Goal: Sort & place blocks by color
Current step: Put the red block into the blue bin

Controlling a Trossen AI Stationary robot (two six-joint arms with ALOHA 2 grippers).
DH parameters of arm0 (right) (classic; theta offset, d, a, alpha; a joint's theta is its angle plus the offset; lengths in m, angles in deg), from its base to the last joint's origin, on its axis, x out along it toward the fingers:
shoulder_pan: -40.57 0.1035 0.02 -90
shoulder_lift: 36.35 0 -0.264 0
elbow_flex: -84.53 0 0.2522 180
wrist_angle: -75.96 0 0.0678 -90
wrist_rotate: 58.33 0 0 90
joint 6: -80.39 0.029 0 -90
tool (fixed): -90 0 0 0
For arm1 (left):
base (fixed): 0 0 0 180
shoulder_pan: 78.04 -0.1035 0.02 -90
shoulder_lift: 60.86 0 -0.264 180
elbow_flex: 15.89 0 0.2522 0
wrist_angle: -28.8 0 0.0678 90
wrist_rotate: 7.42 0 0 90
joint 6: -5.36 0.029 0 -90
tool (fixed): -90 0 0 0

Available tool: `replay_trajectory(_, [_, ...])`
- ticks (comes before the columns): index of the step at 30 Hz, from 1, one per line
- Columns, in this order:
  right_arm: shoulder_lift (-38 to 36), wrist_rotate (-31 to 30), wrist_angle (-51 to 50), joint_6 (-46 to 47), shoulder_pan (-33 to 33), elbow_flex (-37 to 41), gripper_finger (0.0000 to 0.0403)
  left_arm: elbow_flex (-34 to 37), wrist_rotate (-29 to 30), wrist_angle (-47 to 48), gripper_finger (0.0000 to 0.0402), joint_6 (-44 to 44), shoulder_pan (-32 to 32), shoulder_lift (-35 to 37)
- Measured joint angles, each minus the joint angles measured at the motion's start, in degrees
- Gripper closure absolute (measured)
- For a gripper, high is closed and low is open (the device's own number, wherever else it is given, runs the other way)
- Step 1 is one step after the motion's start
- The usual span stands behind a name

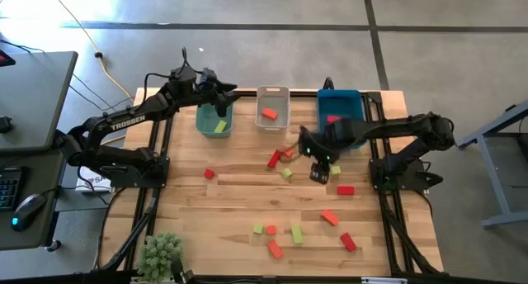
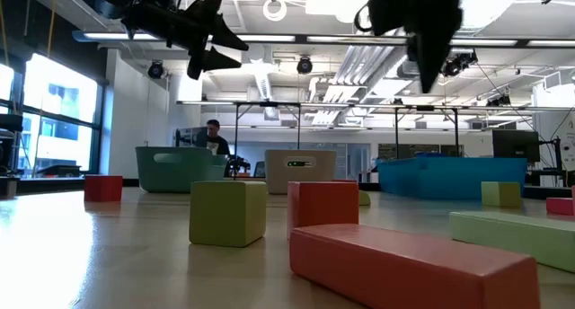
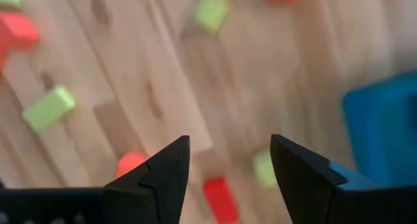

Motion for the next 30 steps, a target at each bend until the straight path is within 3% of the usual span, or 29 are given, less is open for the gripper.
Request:
replay_trajectory(5, [-0.01, -0.02, -1.09, 7.03, 6.76, 3.71, 0.0201, 0.0, -0.02, 3.12, 0.0163, 0.19, 0.37, -0.01])
replay_trajectory(12, [-0.01, -1.03, -2.05, 10.16, 13.32, 8.79, 0.0201, 0.0, -0.01, 4.1, 0.0163, 0.21, 1.37, -0.01])
replay_trajectory(30, [0.01, -0.62, 6.06, -0.85, 17.37, 23.24, 0.0201, 0.0, 0.11, 4.08, 0.0163, 0.21, 3.04, -0.02])
